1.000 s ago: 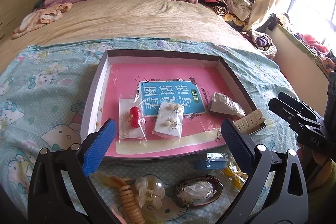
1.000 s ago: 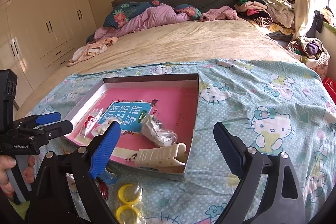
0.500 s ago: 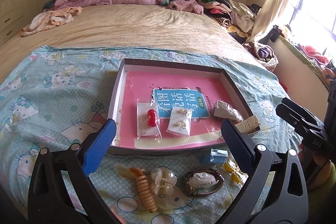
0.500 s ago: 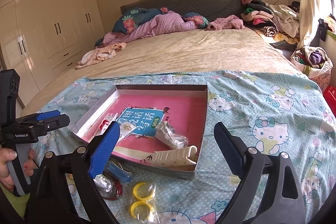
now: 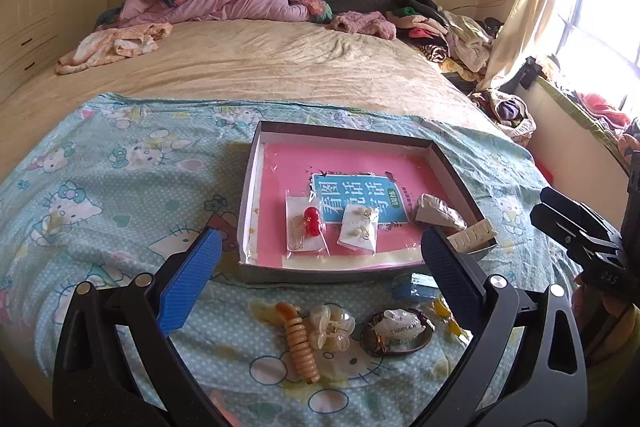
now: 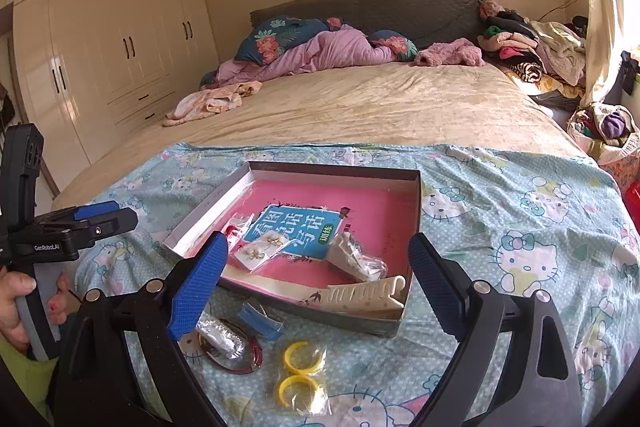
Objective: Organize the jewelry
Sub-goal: 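Release the earring card from the left tool while the right tool drops the claw, then withdraw both, then reach the left tool to the orange coiled hair tie while the right tool reaches the clear bag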
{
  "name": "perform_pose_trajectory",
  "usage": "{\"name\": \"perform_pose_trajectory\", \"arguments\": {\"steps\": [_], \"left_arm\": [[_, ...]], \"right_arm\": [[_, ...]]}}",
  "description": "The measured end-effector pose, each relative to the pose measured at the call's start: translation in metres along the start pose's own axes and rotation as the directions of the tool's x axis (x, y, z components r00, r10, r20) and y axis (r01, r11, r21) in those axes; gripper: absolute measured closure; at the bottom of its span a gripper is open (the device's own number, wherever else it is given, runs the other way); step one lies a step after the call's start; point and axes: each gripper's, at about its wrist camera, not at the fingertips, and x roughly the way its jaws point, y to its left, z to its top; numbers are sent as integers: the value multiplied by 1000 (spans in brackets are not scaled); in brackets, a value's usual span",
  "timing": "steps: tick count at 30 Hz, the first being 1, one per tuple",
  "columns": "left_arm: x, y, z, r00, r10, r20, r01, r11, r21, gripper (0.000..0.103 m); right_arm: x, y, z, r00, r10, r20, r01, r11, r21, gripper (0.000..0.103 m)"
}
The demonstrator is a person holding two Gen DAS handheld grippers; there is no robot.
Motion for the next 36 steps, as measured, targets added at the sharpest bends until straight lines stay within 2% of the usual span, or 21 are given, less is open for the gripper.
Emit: {"name": "perform_pose_trajectory", "arguments": {"steps": [18,36], "left_arm": [[-22,15,-24,998,69,3,-69,998,8,10],[-10,24,-56,992,101,-77,-98,994,46,10]], "right_arm": [[-6,41,-13,996,74,-46,-77,994,-80,12],[10,71,-32,983,125,-132,-143,980,-140,12]]}}
